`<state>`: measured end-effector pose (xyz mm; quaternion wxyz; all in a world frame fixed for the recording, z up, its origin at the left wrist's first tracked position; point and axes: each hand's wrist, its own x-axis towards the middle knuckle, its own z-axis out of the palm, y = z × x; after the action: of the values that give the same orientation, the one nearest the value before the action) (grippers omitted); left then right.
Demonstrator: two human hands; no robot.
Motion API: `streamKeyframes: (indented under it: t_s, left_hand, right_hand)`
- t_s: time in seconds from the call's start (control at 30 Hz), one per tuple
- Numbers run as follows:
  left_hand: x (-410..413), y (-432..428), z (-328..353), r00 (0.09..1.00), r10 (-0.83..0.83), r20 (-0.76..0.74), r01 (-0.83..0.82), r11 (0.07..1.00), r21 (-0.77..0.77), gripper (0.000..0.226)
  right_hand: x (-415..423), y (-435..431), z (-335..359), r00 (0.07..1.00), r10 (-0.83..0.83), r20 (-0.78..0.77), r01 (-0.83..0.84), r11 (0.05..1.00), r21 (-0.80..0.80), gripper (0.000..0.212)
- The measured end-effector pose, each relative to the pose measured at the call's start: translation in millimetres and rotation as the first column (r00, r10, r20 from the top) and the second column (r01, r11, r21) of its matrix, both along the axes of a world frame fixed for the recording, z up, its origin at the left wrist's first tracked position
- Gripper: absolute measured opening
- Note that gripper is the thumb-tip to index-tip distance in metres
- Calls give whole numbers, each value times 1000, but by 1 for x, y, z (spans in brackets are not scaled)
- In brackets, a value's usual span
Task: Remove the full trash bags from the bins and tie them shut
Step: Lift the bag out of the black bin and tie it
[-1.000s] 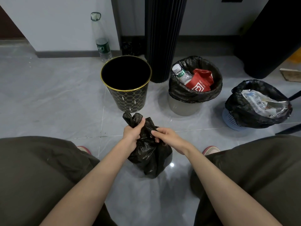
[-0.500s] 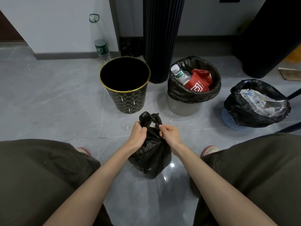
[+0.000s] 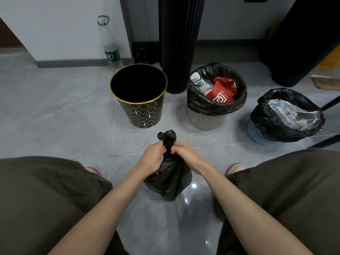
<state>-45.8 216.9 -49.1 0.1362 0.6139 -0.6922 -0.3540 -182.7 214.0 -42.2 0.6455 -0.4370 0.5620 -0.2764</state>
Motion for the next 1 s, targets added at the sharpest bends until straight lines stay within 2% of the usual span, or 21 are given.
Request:
streamKeyframes:
  t_s: [0.07, 0.17, 0.3, 0.37, 0.47, 0.53, 0.6, 0.67, 0.73, 0.8, 0.87, 0.93, 1.0]
  left_hand:
    - [1, -1, -2, 999, -17, 43, 18, 1000, -10, 15]
    - [-1, 1, -2, 991, -88, 99, 91, 995, -28, 17]
    - [-4, 1, -3, 977, -148, 155, 155, 987, -39, 19]
    - [-4, 0, -4, 988, -126, 89, 128, 992, -20, 22]
    - [-2, -5, -2, 993, -37, -112, 46, 996, 76, 24]
    - [3, -9, 0, 980, 53, -194, -17, 983, 181, 20]
    - [11, -12, 1, 958, 165, -234, -89, 948, 306, 18]
    - [18, -14, 3, 913, 281, -296, -141, 898, 417, 23]
    - [20, -15, 3, 853, 380, -359, -170, 851, 497, 28]
    - [18, -15, 2, 794, 461, -396, -188, 806, 561, 30]
    - [17, -15, 2, 721, 534, -442, -176, 758, 628, 27]
    - [18, -16, 4, 678, 562, -474, -148, 736, 661, 28]
    - [20, -15, 4, 701, 525, -484, -124, 757, 641, 30]
  right_hand:
    - [0, 0, 1, 998, 39, 59, -40, 999, 16, 16]
    - [0, -1, -3, 999, 19, 44, -21, 998, 55, 33]
    - [4, -1, -6, 990, -136, 21, 135, 989, 58, 31]
    - [5, -1, -6, 978, -195, 66, 190, 978, 84, 32]
    - [1, -3, -5, 946, -262, 189, 233, 958, 165, 33]
    - [-2, -5, -5, 932, -266, 247, 222, 956, 191, 37]
    - [-3, -5, -5, 948, -203, 246, 159, 969, 187, 36]
    - [-4, -3, -1, 991, -63, 120, 50, 993, 109, 32]
    - [-7, -4, 2, 977, 143, -160, -156, 985, -71, 31]
    - [-13, -8, 3, 845, 256, -469, -406, 879, -252, 25]
    - [-17, -10, 3, 704, 238, -669, -571, 750, -334, 25]
    - [-18, -9, 2, 668, 178, -723, -592, 716, -370, 30]
    - [-16, -5, -2, 696, 150, -702, -558, 728, -397, 33]
